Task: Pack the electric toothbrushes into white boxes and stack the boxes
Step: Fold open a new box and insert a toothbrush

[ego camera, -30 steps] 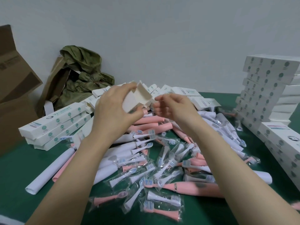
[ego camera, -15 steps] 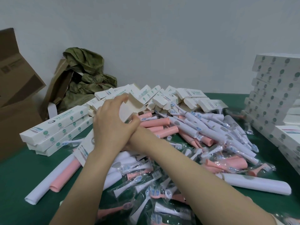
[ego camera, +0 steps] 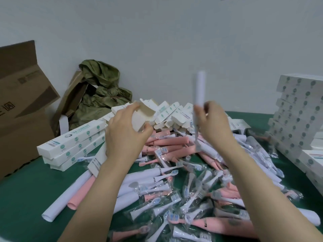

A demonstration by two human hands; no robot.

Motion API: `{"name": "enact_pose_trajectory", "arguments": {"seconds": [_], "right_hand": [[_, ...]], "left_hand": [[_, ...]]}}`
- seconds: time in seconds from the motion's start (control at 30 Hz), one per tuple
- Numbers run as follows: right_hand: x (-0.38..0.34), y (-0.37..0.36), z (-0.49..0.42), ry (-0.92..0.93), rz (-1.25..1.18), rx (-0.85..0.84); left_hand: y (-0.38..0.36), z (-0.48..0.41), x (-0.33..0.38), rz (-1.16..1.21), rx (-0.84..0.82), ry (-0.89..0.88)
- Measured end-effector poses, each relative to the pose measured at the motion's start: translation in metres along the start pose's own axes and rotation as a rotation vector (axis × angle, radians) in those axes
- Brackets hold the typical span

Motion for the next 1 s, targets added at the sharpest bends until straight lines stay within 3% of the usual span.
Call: {"name": "enact_pose_trajectory", "arguments": {"seconds": [0.1, 0.17, 0.33, 0.5, 0.6, 0.73, 0.9, 1.0], "right_hand": [[-0.015, 0.012, 0.002, -0.164, -0.644, 0.047], [-0.028, 0.008, 0.007, -0.160, -0.809, 0.008], [-0.036, 0.000, 0.019, 0.016, -0.633, 0.124], [-0.031, -0.013, 0.025, 0.004, -0.624, -0.004], [-0.032, -0.015, 0.027, 0.062, -0.436, -0.004], [-0.035, -0.014, 0.025, 0.090, -0.462, 0.013], [-0.040, -0.012, 0.030, 0.233, -0.424, 0.059], [-0.044, -0.027, 0.035, 0.368, -0.239, -0.048]], "left_hand": [[-0.017, -0.002, 0.007, -0.076, -0.107, -0.038], [-0.022, -0.001, 0.011, -0.060, -0.128, -0.050], [-0.025, 0.013, 0.025, 0.052, -0.045, -0.076], [-0.027, 0.019, 0.035, 0.095, -0.004, -0.106], [-0.026, 0.018, 0.034, 0.111, 0.014, -0.089], [-0.023, 0.019, 0.032, 0.122, 0.037, -0.093], [-0.017, 0.023, 0.034, 0.122, 0.079, -0.132], [-0.014, 0.026, 0.032, 0.136, 0.096, -0.144]]}}
Point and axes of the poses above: each hand's wrist, its own z-axis away from the middle knuckle, its own y-axis out of the back of the hand, x = y × z, the point moved 5 cm from there along -z, towards the middle knuckle, and after that the axes turned 15 degrees about -z, right-handed, at the moved point
